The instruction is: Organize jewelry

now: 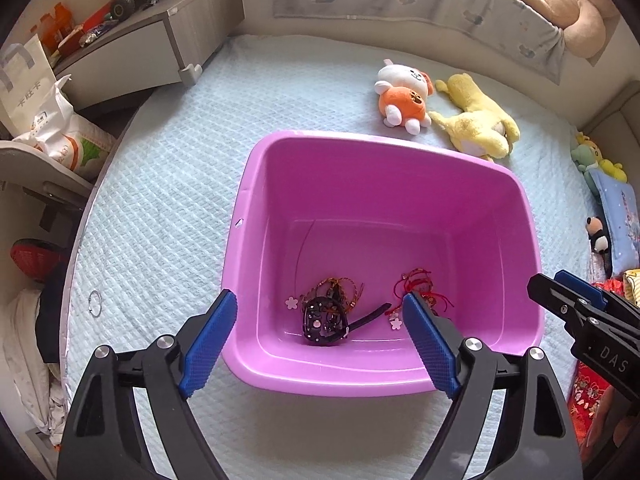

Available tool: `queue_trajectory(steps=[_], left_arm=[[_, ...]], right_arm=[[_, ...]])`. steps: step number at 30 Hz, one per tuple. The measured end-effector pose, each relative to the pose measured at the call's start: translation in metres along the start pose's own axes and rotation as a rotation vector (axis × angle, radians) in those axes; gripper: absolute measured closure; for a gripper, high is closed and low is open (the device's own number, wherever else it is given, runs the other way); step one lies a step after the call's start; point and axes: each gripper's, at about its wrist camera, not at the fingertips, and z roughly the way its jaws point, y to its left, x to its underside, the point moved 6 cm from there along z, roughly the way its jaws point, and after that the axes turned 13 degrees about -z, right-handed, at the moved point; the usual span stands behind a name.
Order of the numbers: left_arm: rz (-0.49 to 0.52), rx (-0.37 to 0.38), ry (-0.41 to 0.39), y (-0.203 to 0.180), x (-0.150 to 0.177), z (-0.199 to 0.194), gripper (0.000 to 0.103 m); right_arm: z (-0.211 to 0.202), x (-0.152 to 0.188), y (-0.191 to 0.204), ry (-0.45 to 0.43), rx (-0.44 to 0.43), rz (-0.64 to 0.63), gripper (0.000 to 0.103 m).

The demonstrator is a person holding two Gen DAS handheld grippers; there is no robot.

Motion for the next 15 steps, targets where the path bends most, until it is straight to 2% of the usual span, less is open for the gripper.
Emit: queue_trajectory(steps=[15], left_arm=[[-0.003, 0.003, -0.019, -0.003, 0.003, -0.014, 0.02]], right_arm=[[-0.016, 0.001, 0.011, -0.008, 0.014, -0.007, 0.05]])
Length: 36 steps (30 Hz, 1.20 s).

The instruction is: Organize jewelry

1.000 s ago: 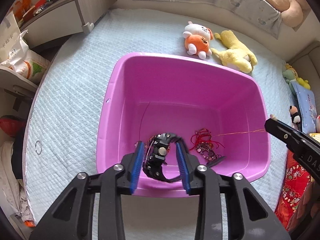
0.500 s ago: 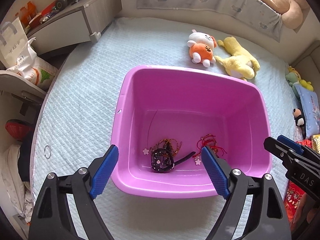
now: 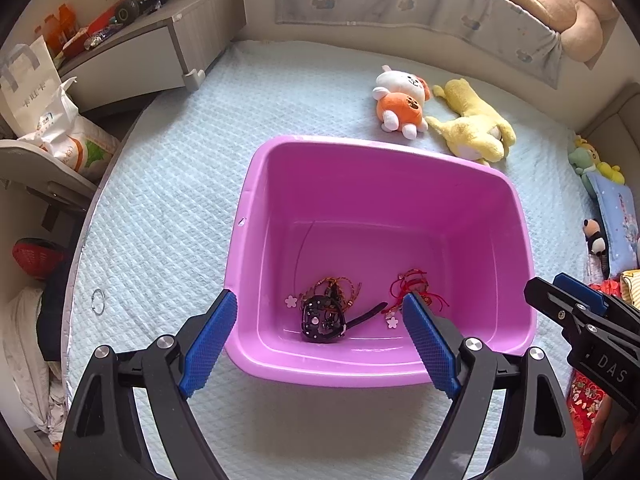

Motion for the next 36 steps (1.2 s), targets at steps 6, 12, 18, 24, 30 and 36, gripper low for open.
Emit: queue_trajectory(steps=[6, 12, 18, 24, 30, 36], left_arm=[[0.0, -0.001, -0.002, 0.0009, 0.0003, -0.0011, 0.02], [0.007, -0.003, -0.004, 0.0019, -0.0007, -0.0041, 0.02], [0.006, -0.003, -0.005, 0.0021, -0.0008, -0.0052, 0.02], [0.006, -0.004, -0.006, 0.0018, -0.0003, -0.0057, 0.02], [0.006, -0.006, -0.005, 0.0016, -0.0001, -0.0065, 0.02], [0.013, -0.012, -0.012, 0.0032, 0.001, -0.0089, 0.02]], right_arm=[[-0.0009, 0.0017, 0.0014, 0.004, 0.003, 0.002, 0.05], [-0.0016, 0.0028, 0.0018, 0.004, 0.001, 0.003, 0.049], [-0.003, 0.004, 0.0001, 0.004, 0.001, 0.007, 0.049], [-0.0037, 0.0053, -0.0006, 0.006, 0.0, 0.01, 0.049], [-0.004, 0.006, 0.0001, 0.006, -0.002, 0.01, 0.049], [-0.0038, 0.0065, 0.0014, 0.007, -0.003, 0.01, 0.049]])
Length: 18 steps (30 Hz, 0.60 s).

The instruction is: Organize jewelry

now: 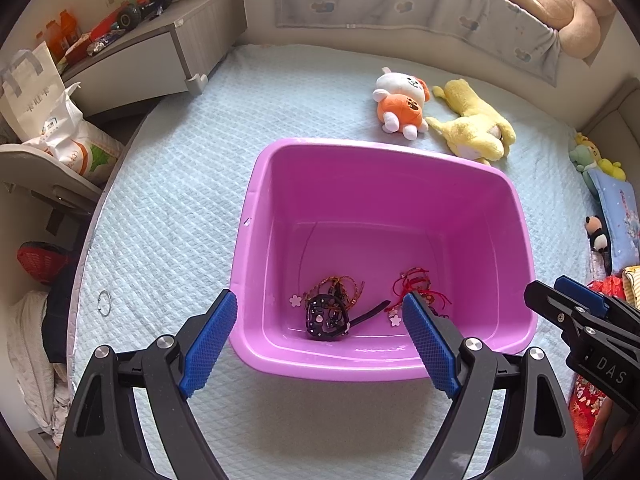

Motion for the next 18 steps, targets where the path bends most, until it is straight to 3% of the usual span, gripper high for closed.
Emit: queue_trajectory(steps=[18], left_arm=[[0.004, -0.019, 0.0, -0.0006, -0.0002, -0.0001, 0.02]], right_arm=[[-0.0001, 0.0024, 0.0038, 0.0, 0.002, -0.003, 0.048]])
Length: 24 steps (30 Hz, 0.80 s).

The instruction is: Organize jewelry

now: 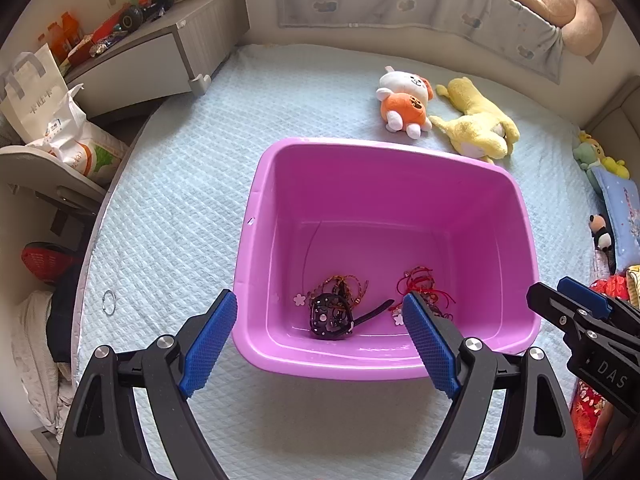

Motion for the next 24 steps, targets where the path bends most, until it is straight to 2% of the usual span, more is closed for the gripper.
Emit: queue_trajectory(steps=[24], left_arm=[[0.013, 0.001, -0.024, -0.003, -0.0013, -0.0038, 0.02]], right_arm=[[0.0007, -0.0002, 0.0012, 0.009, -0.001, -0.016, 0.048]])
